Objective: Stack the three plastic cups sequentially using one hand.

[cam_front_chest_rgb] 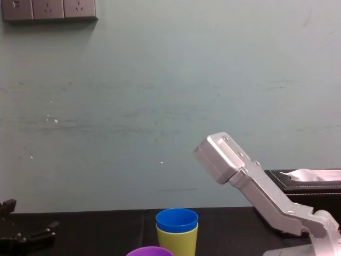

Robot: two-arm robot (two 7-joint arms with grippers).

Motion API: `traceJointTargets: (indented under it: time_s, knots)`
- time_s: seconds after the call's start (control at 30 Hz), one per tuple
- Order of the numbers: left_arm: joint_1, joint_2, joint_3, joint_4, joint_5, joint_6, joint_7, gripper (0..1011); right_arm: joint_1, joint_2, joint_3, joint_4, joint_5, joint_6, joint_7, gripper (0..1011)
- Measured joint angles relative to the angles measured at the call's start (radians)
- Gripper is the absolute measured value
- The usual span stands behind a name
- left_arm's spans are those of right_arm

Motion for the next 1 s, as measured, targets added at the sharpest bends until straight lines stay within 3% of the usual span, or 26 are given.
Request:
traceJointTargets:
  time_s: [1.0]
  knots:
    - [0.000, 0.000, 0.000, 0.000, 0.000, 0.000, 0.000, 1000, 0.014, -0.044, 0.020, 0.066, -0.031, -0.009, -0.021, 1002]
